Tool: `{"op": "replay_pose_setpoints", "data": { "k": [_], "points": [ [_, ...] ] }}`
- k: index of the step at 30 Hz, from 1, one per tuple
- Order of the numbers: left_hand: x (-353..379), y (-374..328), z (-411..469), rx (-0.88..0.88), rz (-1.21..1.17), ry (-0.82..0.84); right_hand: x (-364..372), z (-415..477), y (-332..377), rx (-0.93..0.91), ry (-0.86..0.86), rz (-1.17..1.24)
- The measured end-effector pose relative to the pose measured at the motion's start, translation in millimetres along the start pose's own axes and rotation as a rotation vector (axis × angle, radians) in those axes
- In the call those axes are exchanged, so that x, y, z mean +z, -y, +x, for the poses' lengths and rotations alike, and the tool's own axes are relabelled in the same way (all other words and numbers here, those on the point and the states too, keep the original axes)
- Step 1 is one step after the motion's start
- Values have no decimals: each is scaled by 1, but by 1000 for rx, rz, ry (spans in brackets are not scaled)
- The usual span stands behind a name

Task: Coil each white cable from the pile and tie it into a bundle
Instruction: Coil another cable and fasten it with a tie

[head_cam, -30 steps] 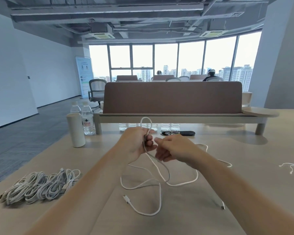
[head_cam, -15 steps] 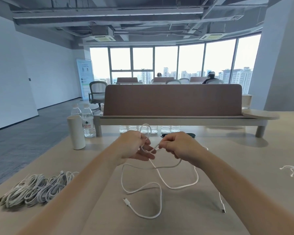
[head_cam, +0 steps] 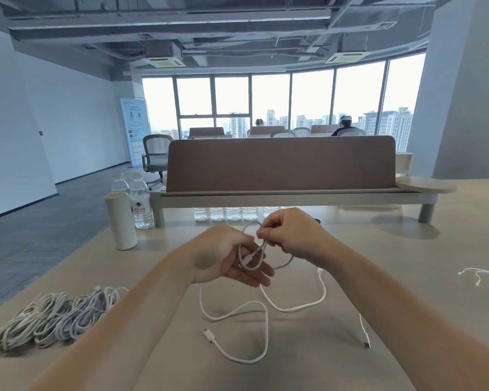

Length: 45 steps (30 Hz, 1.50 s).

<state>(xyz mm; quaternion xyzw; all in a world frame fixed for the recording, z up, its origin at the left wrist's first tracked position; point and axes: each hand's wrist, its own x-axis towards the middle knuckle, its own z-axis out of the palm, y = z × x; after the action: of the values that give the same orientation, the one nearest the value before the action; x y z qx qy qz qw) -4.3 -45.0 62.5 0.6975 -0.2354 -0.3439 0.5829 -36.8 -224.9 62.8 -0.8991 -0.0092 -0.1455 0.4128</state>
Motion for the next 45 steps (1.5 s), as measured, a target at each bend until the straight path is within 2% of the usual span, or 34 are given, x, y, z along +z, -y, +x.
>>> {"op": "replay_pose_setpoints", "data": {
  "k": [4, 15, 19, 21, 24, 28, 31, 33, 36, 40, 45],
  "points": [
    [3, 5, 5, 6, -195, 23, 0, 1, 2, 8, 5, -5],
    [5, 7, 9, 27, -283, 35, 0, -1, -4, 19, 82, 156],
    [8, 9, 12, 14, -208, -68, 1, -2, -5, -24, 62, 90],
    [7, 8, 14, 32, -179, -158, 2, -5, -8, -9, 75, 162],
    [-2, 5, 15, 53, -184, -257, -4, -10, -17, 88, 196, 317],
    [-13, 2, 11, 53, -195, -246, -13, -16, -29, 137, 423, 343],
    [-15, 0, 9, 73, -234, -233, -15, -18, -37, 144, 524, 397],
    [-16, 0, 8, 67, -214, -224, -15, -18, -39, 154, 478, 496],
    [-13, 2, 8, 31, -123, -197, -15, -15, -34, 189, 257, 592],
    [-3, 2, 9, 33, -77, -180, -5, -9, -21, 230, 33, 560],
    [5, 4, 15, 32, -36, -236, 9, -5, -2, 270, -132, 469]
  ]
}}
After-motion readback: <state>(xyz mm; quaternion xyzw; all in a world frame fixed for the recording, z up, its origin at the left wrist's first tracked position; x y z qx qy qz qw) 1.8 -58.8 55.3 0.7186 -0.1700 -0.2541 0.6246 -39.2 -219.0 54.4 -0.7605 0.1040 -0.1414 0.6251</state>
